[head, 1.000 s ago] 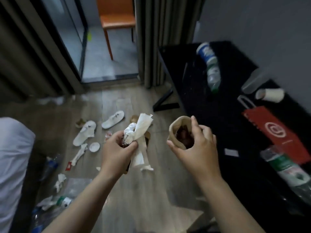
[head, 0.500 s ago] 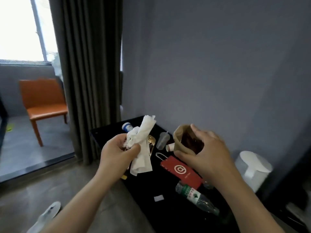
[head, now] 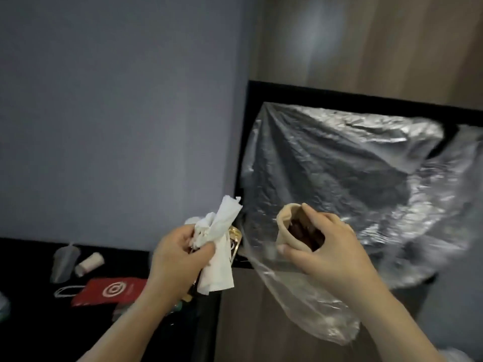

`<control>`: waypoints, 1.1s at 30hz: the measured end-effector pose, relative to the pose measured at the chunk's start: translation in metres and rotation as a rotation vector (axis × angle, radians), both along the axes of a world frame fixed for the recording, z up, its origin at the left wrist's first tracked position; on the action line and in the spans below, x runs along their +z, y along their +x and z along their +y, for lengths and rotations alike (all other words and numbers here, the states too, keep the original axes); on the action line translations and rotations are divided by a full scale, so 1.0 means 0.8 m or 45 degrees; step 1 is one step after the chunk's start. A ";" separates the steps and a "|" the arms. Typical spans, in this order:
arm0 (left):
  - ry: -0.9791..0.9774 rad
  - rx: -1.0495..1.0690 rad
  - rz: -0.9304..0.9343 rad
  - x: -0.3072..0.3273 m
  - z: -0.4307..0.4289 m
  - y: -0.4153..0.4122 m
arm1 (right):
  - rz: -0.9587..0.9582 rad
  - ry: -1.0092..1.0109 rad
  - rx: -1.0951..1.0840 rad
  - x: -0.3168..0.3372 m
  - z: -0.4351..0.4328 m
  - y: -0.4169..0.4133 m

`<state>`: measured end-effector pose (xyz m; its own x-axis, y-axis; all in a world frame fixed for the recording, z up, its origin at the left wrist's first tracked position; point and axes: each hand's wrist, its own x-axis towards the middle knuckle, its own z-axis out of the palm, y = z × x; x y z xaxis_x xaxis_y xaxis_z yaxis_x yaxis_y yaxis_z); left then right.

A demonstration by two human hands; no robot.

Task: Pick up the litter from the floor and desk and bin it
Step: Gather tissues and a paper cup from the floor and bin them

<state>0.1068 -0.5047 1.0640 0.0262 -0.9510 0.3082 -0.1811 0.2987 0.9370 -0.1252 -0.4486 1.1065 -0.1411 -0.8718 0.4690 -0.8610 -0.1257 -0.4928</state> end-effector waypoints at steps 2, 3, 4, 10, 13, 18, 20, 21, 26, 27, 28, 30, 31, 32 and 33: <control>0.000 -0.146 0.022 0.007 0.010 -0.054 | 0.026 -0.025 -0.115 0.005 0.037 -0.047; -0.007 -0.206 0.030 0.011 0.016 -0.081 | 0.027 -0.030 -0.170 0.006 0.056 -0.069; -0.021 -0.261 0.050 0.015 0.024 -0.109 | 0.022 -0.036 -0.220 0.008 0.075 -0.092; -0.089 -0.576 0.061 0.033 0.084 -0.296 | 0.016 -0.131 -0.503 0.013 0.197 -0.240; -0.093 -0.717 0.087 0.031 0.128 -0.400 | 0.008 -0.150 -0.635 0.010 0.264 -0.322; -0.039 -0.960 0.123 0.023 0.209 -0.565 | 0.008 -0.150 -0.847 0.004 0.374 -0.447; -0.021 -1.037 0.110 0.022 0.237 -0.625 | 0.017 -0.129 -0.943 0.003 0.414 -0.491; -0.011 -1.076 0.102 0.020 0.250 -0.654 | 0.016 -0.119 -0.991 0.002 0.433 -0.511; 0.014 -1.260 0.034 0.005 0.302 -0.783 | 0.014 -0.078 -1.188 -0.011 0.513 -0.597; 0.022 -1.290 0.036 0.001 0.310 -0.807 | 0.008 -0.074 -1.222 -0.015 0.524 -0.612; 0.032 -1.318 0.042 -0.003 0.317 -0.830 | -0.002 -0.067 -1.254 -0.018 0.533 -0.626; 0.045 -1.361 0.044 -0.012 0.326 -0.875 | -0.021 -0.050 -1.310 -0.026 0.543 -0.657; 0.051 -1.382 0.036 -0.018 0.327 -0.897 | -0.029 -0.043 -1.336 -0.030 0.546 -0.674; 0.059 -1.408 0.031 -0.023 0.327 -0.918 | -0.029 -0.036 -1.358 -0.034 0.546 -0.691; 0.063 -1.430 0.029 -0.028 0.324 -0.940 | -0.026 -0.028 -1.378 -0.037 0.543 -0.709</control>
<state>-0.6453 -0.2452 1.0419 -0.8479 -0.4503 0.2798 0.1845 0.2440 0.9520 -0.6921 -0.0142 1.0771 -0.8389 -0.2712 0.4719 -0.5121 0.6870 -0.5155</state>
